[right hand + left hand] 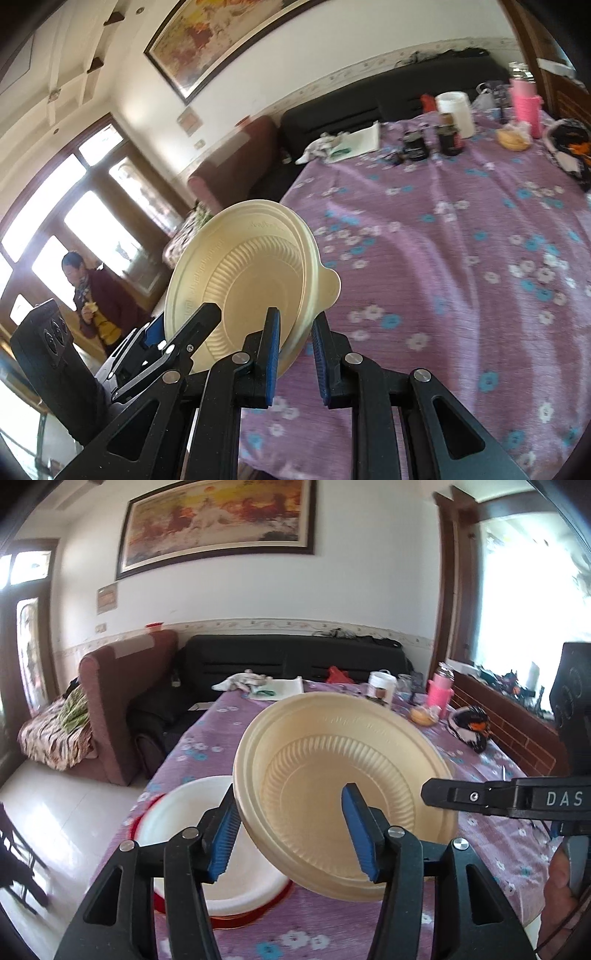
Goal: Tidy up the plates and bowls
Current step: 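Lower the held tan bowl into the stacked bowls with the right tool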
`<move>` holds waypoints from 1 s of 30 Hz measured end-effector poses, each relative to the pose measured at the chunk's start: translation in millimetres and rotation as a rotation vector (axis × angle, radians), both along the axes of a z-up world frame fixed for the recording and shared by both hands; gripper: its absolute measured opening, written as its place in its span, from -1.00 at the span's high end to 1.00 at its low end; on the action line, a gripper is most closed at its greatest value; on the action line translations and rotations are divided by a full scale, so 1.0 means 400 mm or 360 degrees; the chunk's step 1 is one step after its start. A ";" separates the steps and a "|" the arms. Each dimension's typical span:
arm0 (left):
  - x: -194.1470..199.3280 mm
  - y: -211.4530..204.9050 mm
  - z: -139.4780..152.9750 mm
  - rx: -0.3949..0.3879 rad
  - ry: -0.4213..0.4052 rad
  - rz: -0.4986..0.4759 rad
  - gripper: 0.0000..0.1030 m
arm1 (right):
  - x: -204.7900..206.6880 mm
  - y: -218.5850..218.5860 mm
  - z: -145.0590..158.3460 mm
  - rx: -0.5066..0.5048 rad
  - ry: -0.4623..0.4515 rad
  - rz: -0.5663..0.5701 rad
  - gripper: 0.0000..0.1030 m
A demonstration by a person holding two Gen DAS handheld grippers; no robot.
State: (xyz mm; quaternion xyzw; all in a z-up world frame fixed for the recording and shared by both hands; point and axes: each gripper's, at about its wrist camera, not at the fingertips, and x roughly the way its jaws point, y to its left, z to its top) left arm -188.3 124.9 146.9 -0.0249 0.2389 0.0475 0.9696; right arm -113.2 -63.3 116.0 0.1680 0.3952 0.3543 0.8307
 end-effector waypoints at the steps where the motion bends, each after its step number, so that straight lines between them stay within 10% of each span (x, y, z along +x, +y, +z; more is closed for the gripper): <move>1: -0.007 0.020 0.003 -0.0007 -0.0002 0.0027 -0.03 | 0.003 0.017 0.000 0.0004 0.0015 0.0021 0.62; 30: 0.001 0.218 -0.084 -0.0178 0.0143 0.0248 -0.04 | 0.064 0.267 -0.076 -0.0113 0.0186 0.0216 0.60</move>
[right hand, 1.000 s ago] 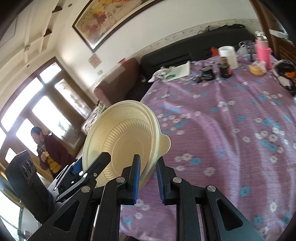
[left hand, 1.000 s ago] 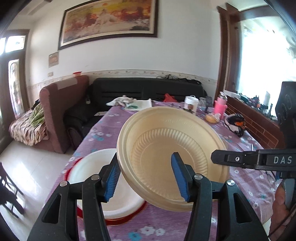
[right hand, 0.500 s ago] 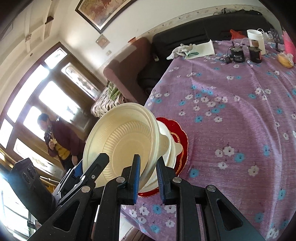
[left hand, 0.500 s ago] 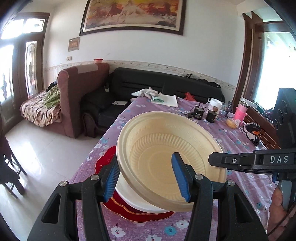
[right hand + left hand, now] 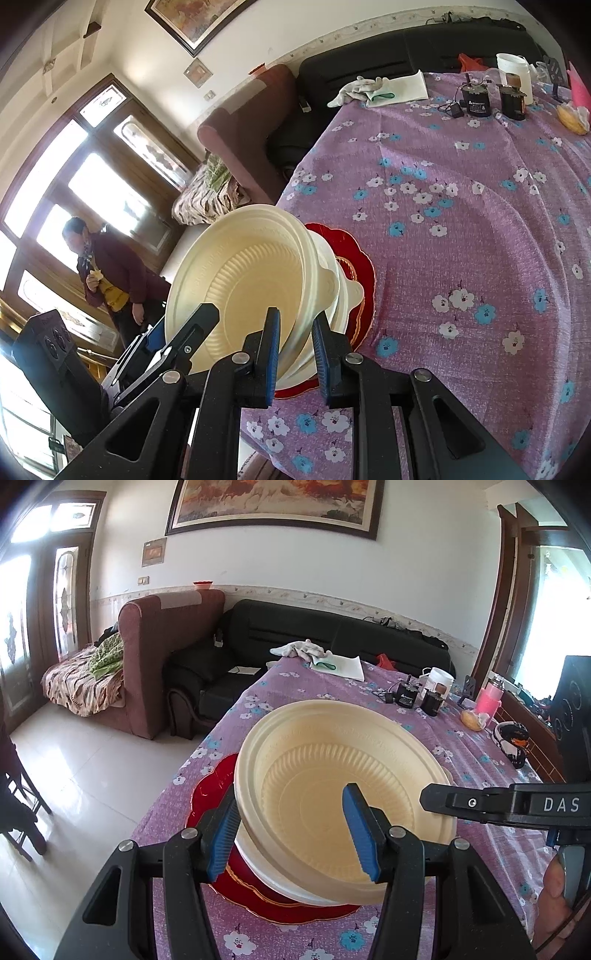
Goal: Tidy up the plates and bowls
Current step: 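Lower the held tan bowl into the stacked bowls with the right tool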
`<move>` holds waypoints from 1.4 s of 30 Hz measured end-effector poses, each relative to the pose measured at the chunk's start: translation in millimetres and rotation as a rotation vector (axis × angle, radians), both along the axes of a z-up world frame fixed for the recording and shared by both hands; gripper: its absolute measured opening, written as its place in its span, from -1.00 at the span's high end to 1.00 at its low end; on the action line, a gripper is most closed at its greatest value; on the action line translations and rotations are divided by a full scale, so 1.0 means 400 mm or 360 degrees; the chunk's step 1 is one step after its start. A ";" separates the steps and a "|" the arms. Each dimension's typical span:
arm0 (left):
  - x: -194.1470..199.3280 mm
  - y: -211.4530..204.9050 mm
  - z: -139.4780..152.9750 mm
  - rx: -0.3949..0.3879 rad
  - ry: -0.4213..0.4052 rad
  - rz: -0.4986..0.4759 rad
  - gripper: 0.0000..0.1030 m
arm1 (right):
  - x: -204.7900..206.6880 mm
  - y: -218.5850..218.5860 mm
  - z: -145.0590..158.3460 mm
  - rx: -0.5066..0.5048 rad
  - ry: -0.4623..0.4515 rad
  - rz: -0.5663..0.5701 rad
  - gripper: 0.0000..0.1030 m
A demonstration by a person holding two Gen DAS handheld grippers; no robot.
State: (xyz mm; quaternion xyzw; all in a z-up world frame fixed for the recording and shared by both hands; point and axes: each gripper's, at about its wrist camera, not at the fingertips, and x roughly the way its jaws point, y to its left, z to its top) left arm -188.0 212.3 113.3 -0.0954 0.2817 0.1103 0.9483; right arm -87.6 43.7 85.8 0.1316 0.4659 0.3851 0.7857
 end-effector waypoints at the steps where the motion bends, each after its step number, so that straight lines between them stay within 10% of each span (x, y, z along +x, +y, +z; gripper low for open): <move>1: 0.002 0.001 -0.002 -0.0003 0.0004 0.0001 -0.04 | 0.000 0.000 -0.001 -0.0002 0.0001 -0.0003 0.60; 29: -0.030 0.050 -0.001 -0.0043 -0.0014 0.0065 -0.08 | -0.010 -0.110 0.003 0.0103 -0.0003 -0.0077 0.53; 42: -0.060 0.177 -0.034 -0.0264 0.0034 0.0131 -0.08 | 0.045 -0.110 -0.135 0.0032 0.0149 -0.0107 0.53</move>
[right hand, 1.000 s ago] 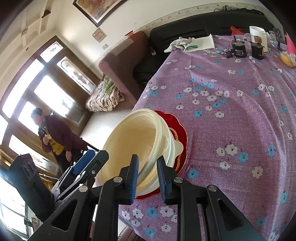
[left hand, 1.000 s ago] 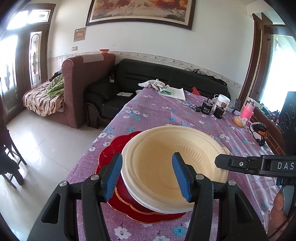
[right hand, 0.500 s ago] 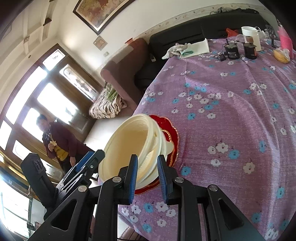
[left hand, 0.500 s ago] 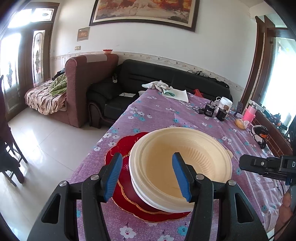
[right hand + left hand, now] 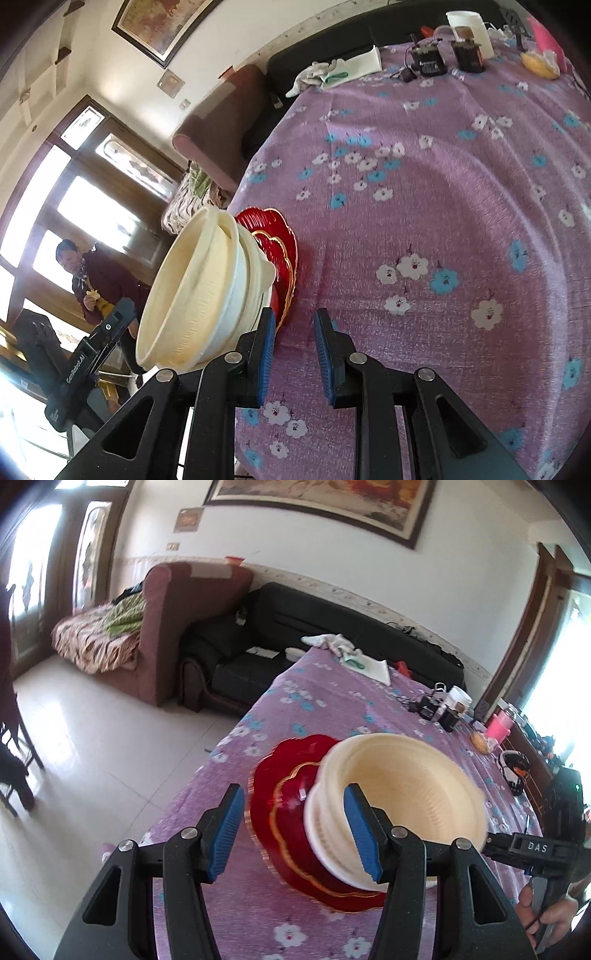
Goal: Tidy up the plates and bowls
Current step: 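Lower the held tan bowl into the stacked bowls with the right tool, then press the tan bowl down into the stack with the right tool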
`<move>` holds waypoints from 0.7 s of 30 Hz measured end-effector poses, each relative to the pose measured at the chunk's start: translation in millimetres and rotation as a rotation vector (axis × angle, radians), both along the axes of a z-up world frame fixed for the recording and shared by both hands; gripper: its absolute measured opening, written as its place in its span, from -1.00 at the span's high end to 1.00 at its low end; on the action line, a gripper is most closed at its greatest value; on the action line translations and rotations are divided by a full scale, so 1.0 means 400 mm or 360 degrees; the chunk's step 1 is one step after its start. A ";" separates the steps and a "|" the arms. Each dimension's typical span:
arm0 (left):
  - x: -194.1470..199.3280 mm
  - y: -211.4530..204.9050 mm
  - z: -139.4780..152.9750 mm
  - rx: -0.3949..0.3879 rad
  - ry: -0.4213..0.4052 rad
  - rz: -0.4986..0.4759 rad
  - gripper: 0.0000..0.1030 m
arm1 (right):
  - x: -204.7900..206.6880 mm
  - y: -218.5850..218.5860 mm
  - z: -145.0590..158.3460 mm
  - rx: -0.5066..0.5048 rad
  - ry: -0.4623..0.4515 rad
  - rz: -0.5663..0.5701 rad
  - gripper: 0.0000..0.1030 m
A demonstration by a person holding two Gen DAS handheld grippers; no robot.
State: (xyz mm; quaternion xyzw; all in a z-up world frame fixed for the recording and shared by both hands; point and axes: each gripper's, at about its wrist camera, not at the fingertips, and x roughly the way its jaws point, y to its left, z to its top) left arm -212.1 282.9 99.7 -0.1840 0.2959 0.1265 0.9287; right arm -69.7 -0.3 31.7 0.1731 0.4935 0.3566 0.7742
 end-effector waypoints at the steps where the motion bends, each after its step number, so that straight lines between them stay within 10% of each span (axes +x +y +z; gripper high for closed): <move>1: 0.001 0.015 -0.012 -0.0016 0.0024 0.0016 -0.08 | -0.002 0.005 -0.004 -0.0001 -0.0001 0.0004 0.53; 14: 0.049 0.062 -0.106 -0.0094 0.0162 0.0017 -0.03 | -0.001 0.066 -0.035 -0.0071 -0.0048 0.0037 0.53; 21: 0.091 0.070 -0.150 -0.0054 0.0229 0.0010 0.58 | 0.009 0.089 -0.051 -0.0098 -0.0062 0.0043 0.53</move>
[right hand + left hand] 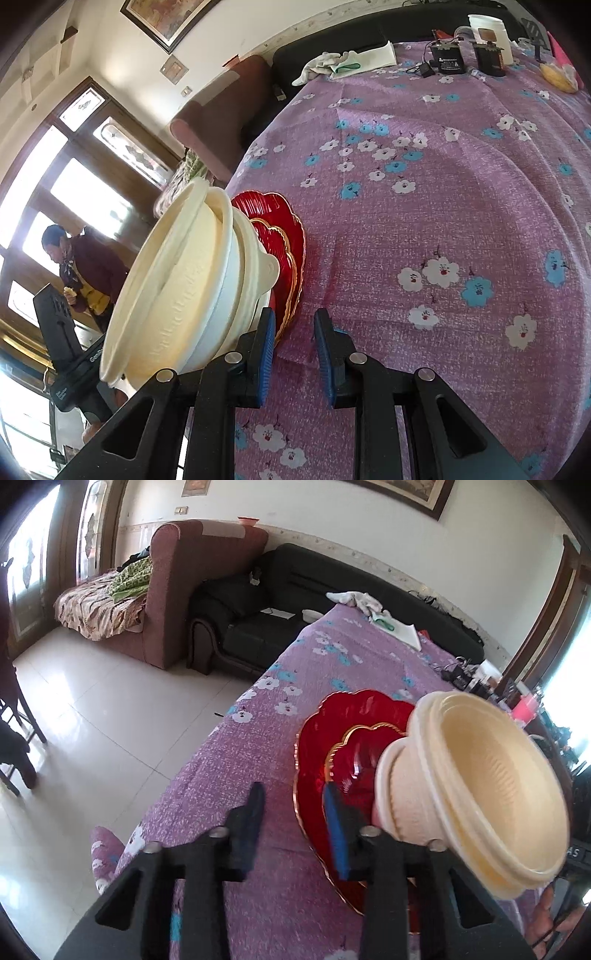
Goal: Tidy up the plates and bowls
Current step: 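Press the tan bowl down into the stack with the right tool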
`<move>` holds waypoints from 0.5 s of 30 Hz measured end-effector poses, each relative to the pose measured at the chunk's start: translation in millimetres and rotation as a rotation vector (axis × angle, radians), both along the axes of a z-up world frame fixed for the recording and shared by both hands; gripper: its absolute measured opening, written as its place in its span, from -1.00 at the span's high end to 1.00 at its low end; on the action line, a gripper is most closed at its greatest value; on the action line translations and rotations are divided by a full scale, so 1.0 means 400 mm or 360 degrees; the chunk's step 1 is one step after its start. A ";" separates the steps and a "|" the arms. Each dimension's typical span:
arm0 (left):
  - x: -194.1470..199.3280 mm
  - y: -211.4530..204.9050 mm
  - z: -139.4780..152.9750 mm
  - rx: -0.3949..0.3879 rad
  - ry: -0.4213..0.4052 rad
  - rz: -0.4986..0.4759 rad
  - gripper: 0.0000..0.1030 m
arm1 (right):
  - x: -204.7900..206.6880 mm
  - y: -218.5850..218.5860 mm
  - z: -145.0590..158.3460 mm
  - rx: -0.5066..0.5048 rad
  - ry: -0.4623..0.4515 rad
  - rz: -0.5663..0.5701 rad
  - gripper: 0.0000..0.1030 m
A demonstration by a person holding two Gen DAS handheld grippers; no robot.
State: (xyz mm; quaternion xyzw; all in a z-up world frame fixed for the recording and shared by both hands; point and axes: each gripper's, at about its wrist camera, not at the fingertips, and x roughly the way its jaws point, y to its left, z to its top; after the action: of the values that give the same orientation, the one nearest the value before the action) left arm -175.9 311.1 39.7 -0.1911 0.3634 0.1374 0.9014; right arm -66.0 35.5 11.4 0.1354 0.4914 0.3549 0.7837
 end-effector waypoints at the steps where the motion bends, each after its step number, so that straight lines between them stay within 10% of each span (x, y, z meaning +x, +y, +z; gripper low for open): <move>1: 0.003 0.000 -0.002 0.0009 -0.0002 0.0000 0.63 | 0.002 0.005 -0.005 -0.0007 0.0003 -0.0001 0.53; 15: 0.016 -0.088 0.002 0.0055 -0.0033 -0.0091 0.82 | -0.020 -0.016 0.001 -0.0012 -0.0052 -0.0053 0.70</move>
State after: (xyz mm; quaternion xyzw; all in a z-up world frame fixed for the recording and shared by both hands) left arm -169.4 275.9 40.3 -0.1663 0.3570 0.1161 0.9118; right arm -74.1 29.2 11.9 0.1349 0.4775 0.3422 0.7980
